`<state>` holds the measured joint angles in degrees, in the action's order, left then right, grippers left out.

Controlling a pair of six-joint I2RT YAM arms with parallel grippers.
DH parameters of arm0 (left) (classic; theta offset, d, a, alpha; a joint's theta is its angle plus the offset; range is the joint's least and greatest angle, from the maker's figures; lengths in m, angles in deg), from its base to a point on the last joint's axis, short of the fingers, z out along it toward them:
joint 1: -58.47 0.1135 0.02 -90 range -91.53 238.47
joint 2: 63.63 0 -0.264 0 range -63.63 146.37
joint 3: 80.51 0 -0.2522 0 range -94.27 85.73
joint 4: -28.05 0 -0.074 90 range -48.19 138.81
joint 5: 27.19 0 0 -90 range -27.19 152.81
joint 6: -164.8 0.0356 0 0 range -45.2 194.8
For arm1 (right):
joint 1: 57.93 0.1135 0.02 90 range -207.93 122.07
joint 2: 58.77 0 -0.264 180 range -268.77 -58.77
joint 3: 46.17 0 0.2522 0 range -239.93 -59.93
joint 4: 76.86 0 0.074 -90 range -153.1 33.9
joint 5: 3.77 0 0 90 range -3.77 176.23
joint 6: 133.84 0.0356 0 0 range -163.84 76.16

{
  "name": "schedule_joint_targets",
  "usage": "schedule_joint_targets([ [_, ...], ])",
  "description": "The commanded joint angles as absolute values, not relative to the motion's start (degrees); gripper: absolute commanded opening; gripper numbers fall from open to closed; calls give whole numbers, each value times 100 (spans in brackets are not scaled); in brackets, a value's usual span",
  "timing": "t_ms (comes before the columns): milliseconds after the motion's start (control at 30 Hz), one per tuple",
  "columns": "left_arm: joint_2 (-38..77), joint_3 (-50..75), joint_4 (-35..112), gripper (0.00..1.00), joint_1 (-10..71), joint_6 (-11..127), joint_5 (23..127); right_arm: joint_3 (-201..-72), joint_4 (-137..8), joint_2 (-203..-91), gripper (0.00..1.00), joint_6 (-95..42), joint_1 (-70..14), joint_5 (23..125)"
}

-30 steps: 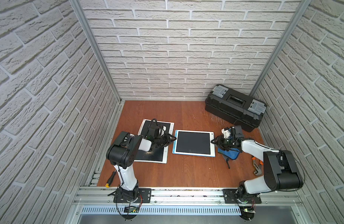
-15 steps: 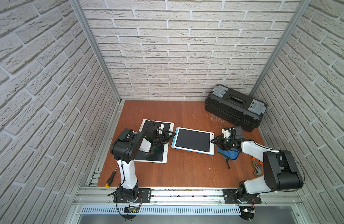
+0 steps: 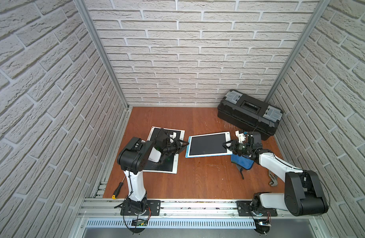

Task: Wipe the drawing tablet
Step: Adjust the drawing tablet at the center of the board.

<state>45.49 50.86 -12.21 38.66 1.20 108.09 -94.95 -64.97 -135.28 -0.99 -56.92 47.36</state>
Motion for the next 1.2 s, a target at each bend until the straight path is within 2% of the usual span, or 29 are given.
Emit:
schedule_joint_targets([
  [0, 4342, 5162, -1735, 41, 3833, 75, 11071, -9481, -6561, -13274, 20, -201, -5637, 4650],
  [133, 4338, 5231, -1743, 42, 3870, 102, 11073, -9532, -6259, -13062, 12, -386, -5644, 4811],
  [267, 4212, 5333, -1735, 50, 3968, 106, 11122, -9554, -6074, -12822, 4, -372, -5789, 4836],
  [433, 3847, 5507, -1593, 60, 4173, 209, 11221, -9589, -6223, -12628, 3, -33, -6255, 4185],
  [567, 3530, 5563, -1578, 62, 4252, 203, 11341, -9610, -6389, -12496, 3, 176, -6436, 3708],
  [800, 3340, 5506, -1640, 59, 4360, 58, 11516, -9306, -7649, -12221, 3, 1212, -6443, 2927],
  [1167, 3181, 5462, -1801, 57, 4311, -178, 11502, -9328, -7563, -12010, 3, 1346, -6125, 2818],
])
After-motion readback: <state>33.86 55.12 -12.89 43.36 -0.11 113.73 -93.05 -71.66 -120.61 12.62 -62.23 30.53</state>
